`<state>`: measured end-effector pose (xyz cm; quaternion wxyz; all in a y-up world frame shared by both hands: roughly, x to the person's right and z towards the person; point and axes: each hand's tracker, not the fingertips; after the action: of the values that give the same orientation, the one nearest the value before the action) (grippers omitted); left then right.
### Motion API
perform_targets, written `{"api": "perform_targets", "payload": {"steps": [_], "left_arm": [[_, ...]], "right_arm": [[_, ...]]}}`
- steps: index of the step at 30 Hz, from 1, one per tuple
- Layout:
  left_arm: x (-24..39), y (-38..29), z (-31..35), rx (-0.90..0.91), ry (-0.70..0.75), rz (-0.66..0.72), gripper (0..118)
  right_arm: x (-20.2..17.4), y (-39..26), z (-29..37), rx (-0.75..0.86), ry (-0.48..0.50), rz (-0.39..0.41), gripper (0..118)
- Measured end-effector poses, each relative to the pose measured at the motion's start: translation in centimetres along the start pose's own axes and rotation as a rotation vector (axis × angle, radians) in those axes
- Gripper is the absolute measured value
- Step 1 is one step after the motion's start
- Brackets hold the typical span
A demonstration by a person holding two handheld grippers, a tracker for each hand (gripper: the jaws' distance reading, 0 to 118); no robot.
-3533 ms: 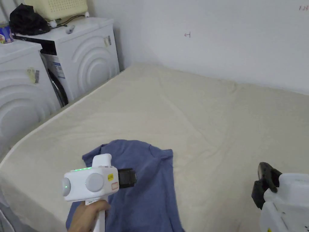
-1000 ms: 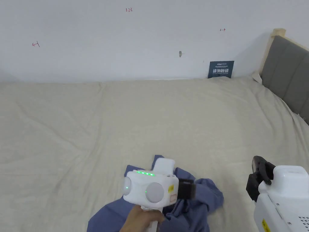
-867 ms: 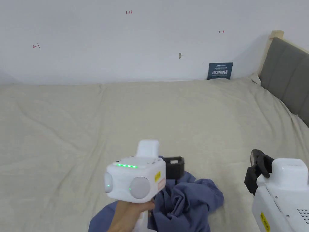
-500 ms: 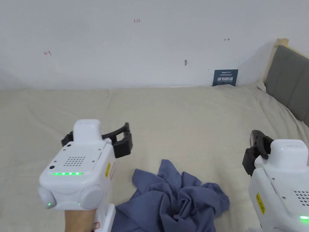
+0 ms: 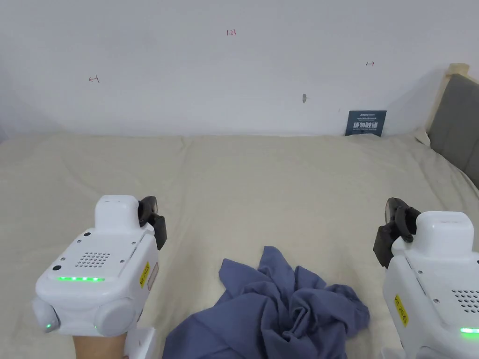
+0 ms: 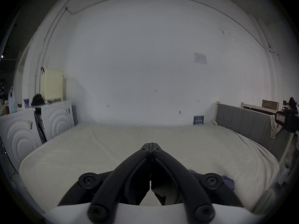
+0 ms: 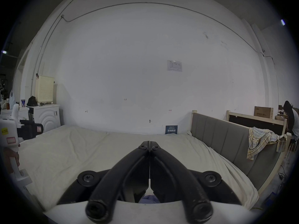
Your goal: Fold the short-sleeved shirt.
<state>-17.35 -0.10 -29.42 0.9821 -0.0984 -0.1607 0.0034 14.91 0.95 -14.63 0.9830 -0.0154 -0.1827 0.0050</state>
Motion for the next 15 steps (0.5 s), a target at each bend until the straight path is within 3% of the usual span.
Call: {"api": "perform_targets", "payload": {"steps": [5,10,15], "left_arm": [[-1.1,-3.1,-2.5,-0.375,-0.071,0.144,0],[-1.2,-9.5,-3.6,-0.61,-0.079,0.203,0],[-1.4,-15.1,-3.3,-0.766,0.005,0.248,0]], "right_arm": [[0.0,-1.1,-0.1,-0.033,0.004,0.004,0],[0.0,-1.3,-0.1,-0.071,0.003,-0.002,0],[0.3,-2.1,0.3,-0.104,-0.002,0.006,0]]}}
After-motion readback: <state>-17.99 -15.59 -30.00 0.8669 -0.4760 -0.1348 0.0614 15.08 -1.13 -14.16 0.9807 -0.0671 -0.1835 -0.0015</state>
